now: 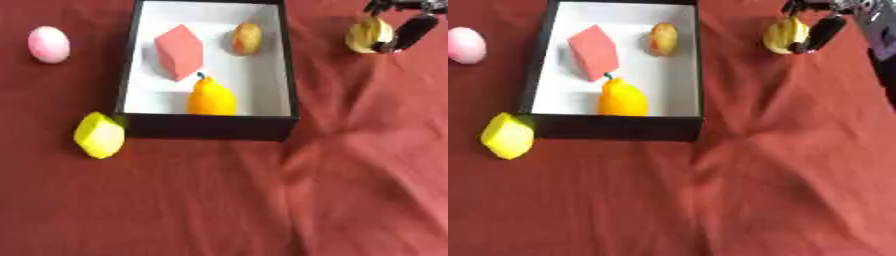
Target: Pick up objects on the table and place them in the box.
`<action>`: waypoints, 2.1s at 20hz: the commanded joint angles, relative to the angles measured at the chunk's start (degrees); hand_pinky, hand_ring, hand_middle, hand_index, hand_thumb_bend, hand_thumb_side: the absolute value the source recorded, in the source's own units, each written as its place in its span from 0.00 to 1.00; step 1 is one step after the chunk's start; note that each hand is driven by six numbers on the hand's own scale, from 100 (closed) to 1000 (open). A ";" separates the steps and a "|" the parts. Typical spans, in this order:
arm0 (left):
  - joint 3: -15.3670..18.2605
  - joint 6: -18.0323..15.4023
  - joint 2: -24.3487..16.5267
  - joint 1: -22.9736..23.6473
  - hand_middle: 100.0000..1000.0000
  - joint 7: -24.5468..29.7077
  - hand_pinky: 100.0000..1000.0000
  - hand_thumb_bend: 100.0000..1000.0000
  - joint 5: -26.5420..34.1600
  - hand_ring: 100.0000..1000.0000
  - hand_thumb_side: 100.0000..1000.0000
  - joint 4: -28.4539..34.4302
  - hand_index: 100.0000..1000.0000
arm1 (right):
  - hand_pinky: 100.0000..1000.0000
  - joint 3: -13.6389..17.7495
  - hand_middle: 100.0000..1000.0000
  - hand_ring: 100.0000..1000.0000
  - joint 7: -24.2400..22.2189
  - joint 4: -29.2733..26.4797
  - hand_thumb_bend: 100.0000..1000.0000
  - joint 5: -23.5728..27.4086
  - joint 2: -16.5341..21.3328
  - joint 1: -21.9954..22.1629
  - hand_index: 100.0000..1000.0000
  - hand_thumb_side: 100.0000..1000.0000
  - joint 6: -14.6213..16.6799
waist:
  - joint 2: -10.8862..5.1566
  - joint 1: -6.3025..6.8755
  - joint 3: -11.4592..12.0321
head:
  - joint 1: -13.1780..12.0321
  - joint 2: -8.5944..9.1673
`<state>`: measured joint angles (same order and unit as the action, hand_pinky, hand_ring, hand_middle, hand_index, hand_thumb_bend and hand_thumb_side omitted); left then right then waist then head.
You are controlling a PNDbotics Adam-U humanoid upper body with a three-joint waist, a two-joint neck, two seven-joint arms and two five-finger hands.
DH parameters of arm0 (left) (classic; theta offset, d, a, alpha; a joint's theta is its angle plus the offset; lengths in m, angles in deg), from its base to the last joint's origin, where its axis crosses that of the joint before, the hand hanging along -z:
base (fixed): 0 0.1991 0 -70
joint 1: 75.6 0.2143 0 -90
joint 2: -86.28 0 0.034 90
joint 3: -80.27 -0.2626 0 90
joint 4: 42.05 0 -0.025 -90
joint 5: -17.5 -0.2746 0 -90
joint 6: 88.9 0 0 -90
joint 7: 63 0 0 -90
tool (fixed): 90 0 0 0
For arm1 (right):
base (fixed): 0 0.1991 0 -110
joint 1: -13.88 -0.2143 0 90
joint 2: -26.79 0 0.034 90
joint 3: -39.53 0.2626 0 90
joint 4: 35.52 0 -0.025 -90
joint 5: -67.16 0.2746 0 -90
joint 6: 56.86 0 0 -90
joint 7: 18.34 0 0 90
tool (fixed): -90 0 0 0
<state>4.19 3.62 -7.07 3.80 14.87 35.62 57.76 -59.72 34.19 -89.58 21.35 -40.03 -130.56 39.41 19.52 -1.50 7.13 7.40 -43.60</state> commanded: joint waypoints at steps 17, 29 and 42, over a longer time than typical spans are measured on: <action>0.31 -0.14 -1.70 -0.35 0.83 0.30 0.61 0.17 -0.15 0.80 0.91 0.59 0.75 | 0.86 0.72 0.55 0.77 5.38 2.29 0.28 -0.94 -0.20 -1.06 0.67 0.00 -1.78 | -1.07 0.41 -0.08 | 0.22 0.77; 0.22 0.07 -1.74 0.18 0.83 0.57 0.61 0.17 -0.25 0.80 0.91 0.50 0.75 | 0.85 -0.29 0.45 0.68 11.22 -1.53 0.27 4.31 1.16 0.00 0.55 0.00 -5.99 | -2.23 0.25 -0.61 | -0.48 -0.32; 0.29 0.25 -1.97 0.91 0.83 0.85 0.61 0.17 -0.49 0.81 0.91 0.42 0.76 | 0.84 -0.39 0.51 0.67 8.41 -3.63 0.26 10.23 2.44 -0.47 0.60 0.00 -8.82 | -3.64 0.18 -1.65 | -1.14 -0.52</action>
<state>4.18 3.90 -7.07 4.82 15.54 35.38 57.46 -60.46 42.62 -92.01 30.80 -40.12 -130.06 30.77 17.63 -1.45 5.53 6.45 -43.80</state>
